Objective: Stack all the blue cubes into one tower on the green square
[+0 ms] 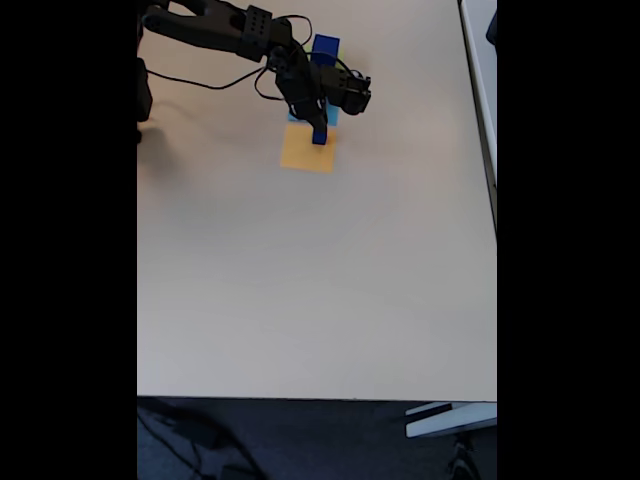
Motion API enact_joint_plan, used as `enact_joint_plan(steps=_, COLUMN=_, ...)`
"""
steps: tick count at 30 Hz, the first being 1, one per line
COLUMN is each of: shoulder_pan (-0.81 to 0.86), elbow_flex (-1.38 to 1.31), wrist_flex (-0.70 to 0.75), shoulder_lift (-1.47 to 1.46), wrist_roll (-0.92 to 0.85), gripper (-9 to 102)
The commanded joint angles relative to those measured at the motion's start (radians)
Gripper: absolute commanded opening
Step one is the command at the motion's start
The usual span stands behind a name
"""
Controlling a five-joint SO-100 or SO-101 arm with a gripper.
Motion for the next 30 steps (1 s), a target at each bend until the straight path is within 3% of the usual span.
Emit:
enact_joint_plan(steps=1, shoulder_pan=-0.002, elbow_flex=-0.008, wrist_flex=-0.017, shoulder_lift=0.086, wrist_roll=0.000, gripper=0)
enact_joint_plan(steps=30, shoulder_pan=-0.017, elbow_flex=0.015, wrist_flex=-0.040, shoulder_lift=0.074, wrist_roll=0.014, gripper=0)
